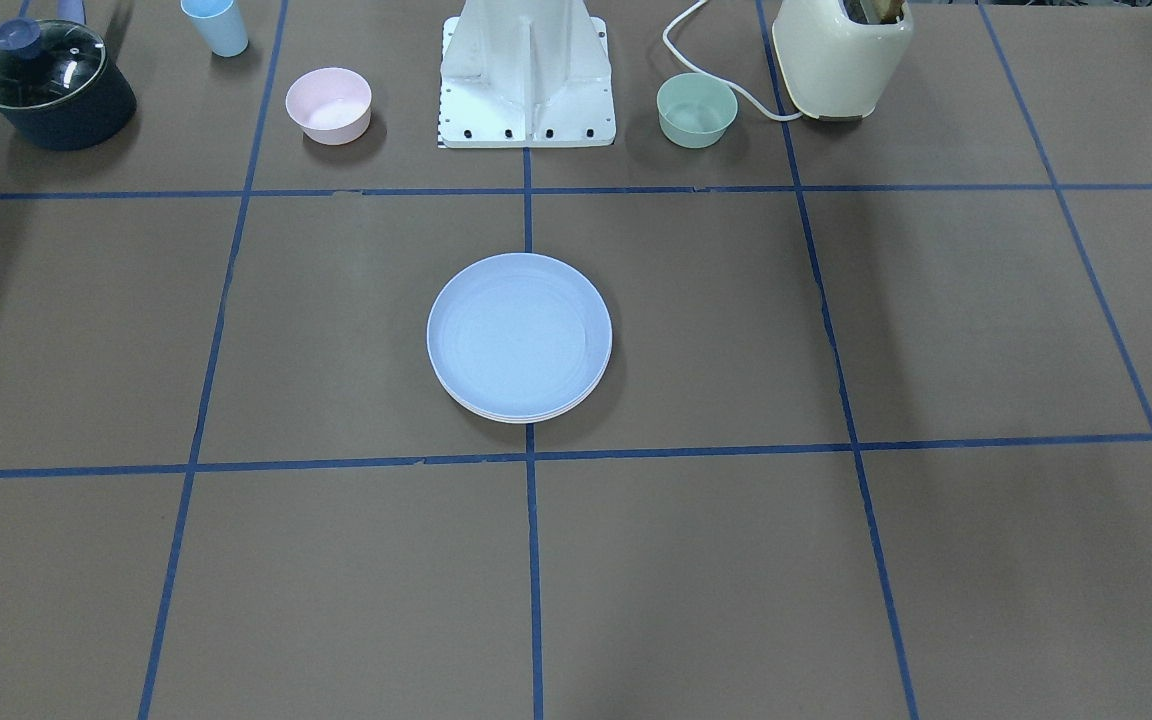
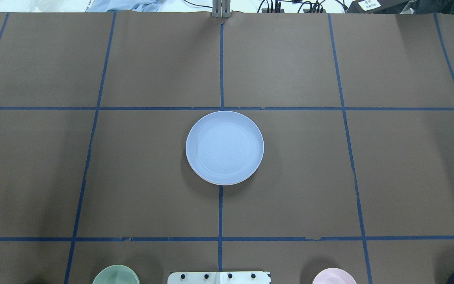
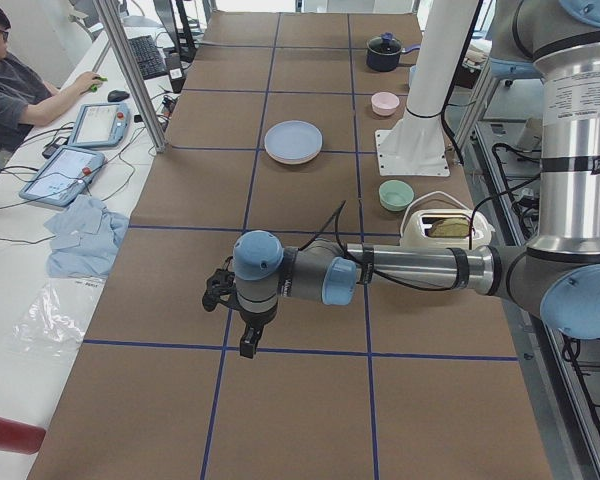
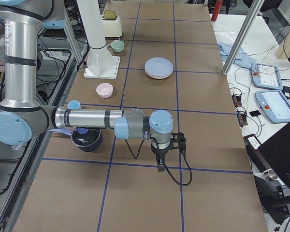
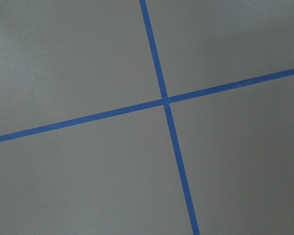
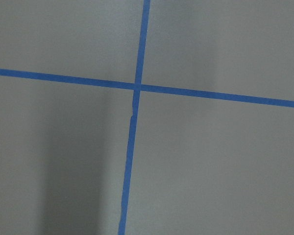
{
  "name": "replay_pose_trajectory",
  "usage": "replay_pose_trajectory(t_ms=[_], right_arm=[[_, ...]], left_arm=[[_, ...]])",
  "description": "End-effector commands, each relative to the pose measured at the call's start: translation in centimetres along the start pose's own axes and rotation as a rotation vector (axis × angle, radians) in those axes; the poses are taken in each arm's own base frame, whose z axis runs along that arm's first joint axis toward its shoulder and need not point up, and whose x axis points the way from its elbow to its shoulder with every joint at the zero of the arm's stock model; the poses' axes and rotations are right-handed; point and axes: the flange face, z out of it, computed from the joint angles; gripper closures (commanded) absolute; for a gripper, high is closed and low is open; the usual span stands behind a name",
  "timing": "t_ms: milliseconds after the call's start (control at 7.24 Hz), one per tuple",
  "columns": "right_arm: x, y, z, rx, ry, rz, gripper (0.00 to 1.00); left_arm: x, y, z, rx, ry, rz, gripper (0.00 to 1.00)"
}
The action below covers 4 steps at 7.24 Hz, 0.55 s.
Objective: Stack three plates with pink and blue
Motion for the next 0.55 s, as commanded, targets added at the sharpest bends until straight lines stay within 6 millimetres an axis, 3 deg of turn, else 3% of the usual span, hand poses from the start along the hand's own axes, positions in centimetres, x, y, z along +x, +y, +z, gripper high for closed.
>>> replay_pose_trajectory(t_ms=[0,415], right_arm=[[-0.07,-0.08,0.0,0.0,0.0,-0.003,0.0],[-0.08,-0.08,0.0,0.0,-0.001,-0.005,0.0]], left_arm=[[-0.09,0.05,0.1,-0.002,0.0,-0.003,0.0],[-0.11,0.13,0.14,-0.003,0.002,-0.003,0.0]])
